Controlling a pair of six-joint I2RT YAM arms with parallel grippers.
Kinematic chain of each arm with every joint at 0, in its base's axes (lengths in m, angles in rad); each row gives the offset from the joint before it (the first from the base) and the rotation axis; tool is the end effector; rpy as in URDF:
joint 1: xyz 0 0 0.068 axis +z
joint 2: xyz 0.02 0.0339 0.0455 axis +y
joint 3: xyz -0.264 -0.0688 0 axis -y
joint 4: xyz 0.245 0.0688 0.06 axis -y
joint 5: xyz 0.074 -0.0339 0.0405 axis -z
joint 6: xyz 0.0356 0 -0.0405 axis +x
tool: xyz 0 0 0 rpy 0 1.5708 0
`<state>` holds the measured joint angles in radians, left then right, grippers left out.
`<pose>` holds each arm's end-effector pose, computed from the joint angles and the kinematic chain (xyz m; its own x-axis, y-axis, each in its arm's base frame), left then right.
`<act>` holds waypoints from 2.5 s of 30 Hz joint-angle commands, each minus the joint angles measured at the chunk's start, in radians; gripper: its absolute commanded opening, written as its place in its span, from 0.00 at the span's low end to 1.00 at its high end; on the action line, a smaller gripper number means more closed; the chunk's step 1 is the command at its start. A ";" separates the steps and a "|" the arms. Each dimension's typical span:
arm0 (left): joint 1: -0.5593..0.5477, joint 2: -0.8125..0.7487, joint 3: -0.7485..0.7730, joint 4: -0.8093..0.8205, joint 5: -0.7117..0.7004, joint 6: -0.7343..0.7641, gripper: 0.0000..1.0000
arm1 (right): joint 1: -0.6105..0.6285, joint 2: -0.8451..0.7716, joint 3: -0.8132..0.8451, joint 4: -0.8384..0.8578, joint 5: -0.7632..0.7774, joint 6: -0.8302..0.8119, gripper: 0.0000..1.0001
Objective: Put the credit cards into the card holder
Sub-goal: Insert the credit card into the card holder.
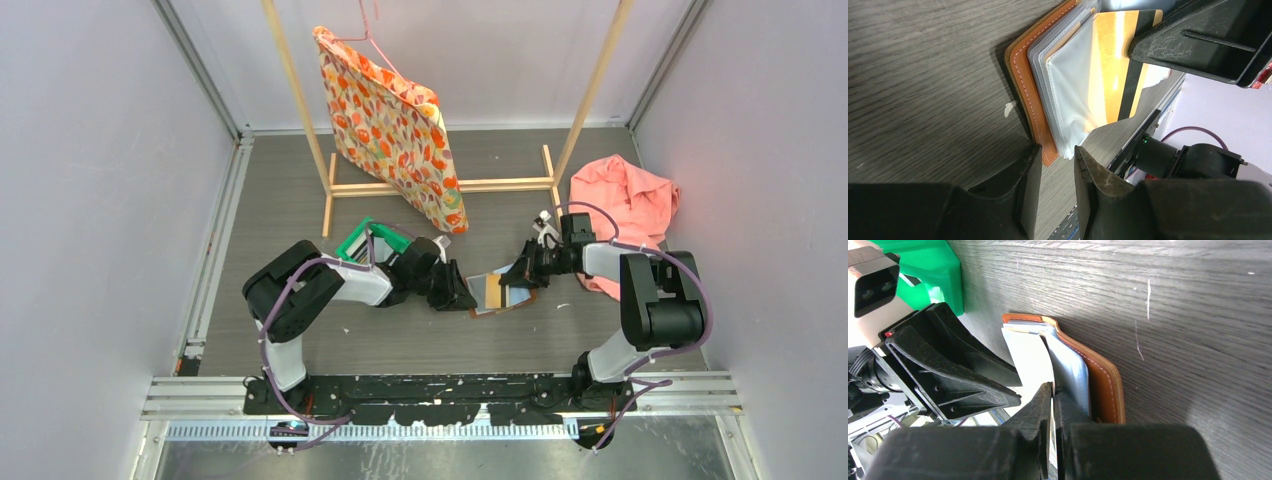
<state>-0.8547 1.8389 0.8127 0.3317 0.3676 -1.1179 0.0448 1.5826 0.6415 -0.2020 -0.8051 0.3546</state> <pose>0.2205 -0.2729 0.1210 -0.9798 -0.1523 -0.1294 0.0096 0.6110 -0.7916 0.2554 0.0371 0.1250 -0.9670 0.1975 -0.1612 0.0064 0.6509 0.7592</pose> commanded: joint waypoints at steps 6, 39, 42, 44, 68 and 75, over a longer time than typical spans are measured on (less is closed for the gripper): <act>0.014 0.033 0.030 0.000 -0.078 0.037 0.32 | 0.024 0.034 -0.016 -0.160 0.011 0.018 0.06; 0.019 0.011 0.025 0.003 -0.069 0.049 0.32 | 0.068 0.082 0.015 -0.235 0.035 0.000 0.05; 0.019 0.011 0.025 0.003 -0.068 0.051 0.32 | 0.069 0.082 0.021 -0.214 0.039 -0.018 0.05; 0.019 0.012 0.025 0.003 -0.069 0.050 0.32 | 0.070 0.079 0.031 -0.209 0.021 -0.027 0.06; 0.025 0.038 0.057 -0.017 -0.057 0.062 0.33 | 0.152 0.120 0.113 -0.266 -0.003 -0.056 0.05; 0.036 0.050 0.056 -0.027 -0.064 0.062 0.33 | 0.141 0.054 0.090 -0.281 0.029 -0.040 0.05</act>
<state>-0.8291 1.8404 0.8356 0.2718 0.4030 -1.0916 0.1337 1.6615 0.7761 -0.3630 -0.7795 0.3092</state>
